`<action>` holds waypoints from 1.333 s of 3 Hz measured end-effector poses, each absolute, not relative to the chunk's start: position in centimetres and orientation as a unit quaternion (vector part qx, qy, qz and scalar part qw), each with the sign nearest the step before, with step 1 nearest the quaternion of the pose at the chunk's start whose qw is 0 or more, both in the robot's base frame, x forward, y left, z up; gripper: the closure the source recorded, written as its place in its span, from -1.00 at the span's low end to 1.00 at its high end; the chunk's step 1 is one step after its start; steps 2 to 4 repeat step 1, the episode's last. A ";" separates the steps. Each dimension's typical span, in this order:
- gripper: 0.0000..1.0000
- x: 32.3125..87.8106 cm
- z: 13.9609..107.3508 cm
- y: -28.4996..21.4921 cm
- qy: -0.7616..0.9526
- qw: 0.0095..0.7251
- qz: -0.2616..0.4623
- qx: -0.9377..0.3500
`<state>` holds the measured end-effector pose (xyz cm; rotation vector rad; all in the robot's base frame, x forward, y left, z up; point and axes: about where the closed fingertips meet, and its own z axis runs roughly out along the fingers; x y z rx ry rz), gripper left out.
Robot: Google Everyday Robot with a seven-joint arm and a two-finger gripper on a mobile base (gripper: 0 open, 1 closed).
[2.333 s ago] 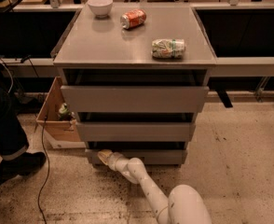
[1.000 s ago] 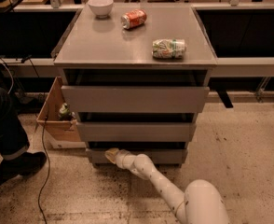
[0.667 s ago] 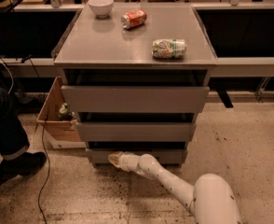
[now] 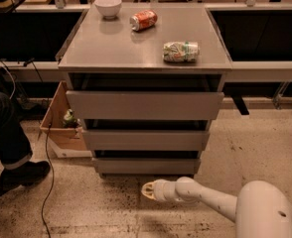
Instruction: Close bottom drawer
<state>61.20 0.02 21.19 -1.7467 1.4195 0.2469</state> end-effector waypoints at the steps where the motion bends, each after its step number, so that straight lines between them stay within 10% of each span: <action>1: 1.00 57.4 22.9 -7.6 0.646 0.390 0.101 -0.649; 4: 1.00 57.4 22.9 -7.6 0.646 0.390 0.101 -0.649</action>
Offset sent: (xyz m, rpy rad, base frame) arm 0.0000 0.0000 0.0000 0.0000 0.0000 0.0000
